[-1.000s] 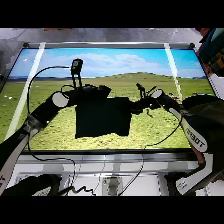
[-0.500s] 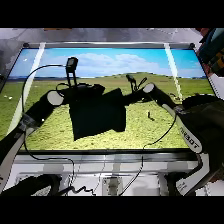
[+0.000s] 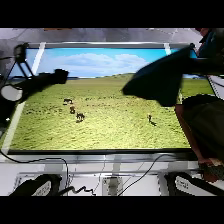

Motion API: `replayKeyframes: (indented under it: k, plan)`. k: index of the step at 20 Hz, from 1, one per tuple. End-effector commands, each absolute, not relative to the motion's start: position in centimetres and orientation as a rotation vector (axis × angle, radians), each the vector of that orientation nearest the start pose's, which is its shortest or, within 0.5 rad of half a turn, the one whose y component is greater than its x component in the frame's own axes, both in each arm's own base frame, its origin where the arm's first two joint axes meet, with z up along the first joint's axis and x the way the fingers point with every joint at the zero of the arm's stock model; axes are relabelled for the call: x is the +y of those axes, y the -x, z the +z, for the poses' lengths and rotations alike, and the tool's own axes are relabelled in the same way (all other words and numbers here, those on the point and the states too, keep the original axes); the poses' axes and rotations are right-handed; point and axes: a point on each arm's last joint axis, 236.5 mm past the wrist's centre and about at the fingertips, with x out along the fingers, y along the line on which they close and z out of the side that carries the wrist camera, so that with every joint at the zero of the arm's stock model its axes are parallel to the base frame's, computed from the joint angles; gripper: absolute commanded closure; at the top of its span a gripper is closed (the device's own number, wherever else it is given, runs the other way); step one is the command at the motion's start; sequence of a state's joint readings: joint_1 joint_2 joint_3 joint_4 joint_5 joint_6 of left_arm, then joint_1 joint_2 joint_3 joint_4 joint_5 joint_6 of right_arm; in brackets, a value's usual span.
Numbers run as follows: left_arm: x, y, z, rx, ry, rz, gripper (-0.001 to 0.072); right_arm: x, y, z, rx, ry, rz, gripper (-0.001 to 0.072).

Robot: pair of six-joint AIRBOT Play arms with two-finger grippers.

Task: Fold the clothes and pants, and hang the long-sleeved shirts on hangers.

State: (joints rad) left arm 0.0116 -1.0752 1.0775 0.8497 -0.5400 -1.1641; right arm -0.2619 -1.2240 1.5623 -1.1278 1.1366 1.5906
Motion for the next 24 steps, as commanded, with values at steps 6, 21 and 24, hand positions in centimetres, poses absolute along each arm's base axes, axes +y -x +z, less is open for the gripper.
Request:
replayKeyframes:
  k: [6,21,24]
  plan:
    - [-2.5,-45.8,20.7,0.375,0.32,-0.18,0.0006,-24.4,-17.4,27.5,0.627,-0.603,-1.013,0.0683]
    - [-2.5,-45.8,20.7,0.375,0.32,-0.181,0.0007,-28.7,-4.8,28.4,0.491,-0.719,-1.416,0.0064]
    - [-2.5,-45.8,20.7,0.375,0.32,-0.181,0.0007,-27.5,-12.9,27.8,0.538,-0.684,-1.068,0.0266]
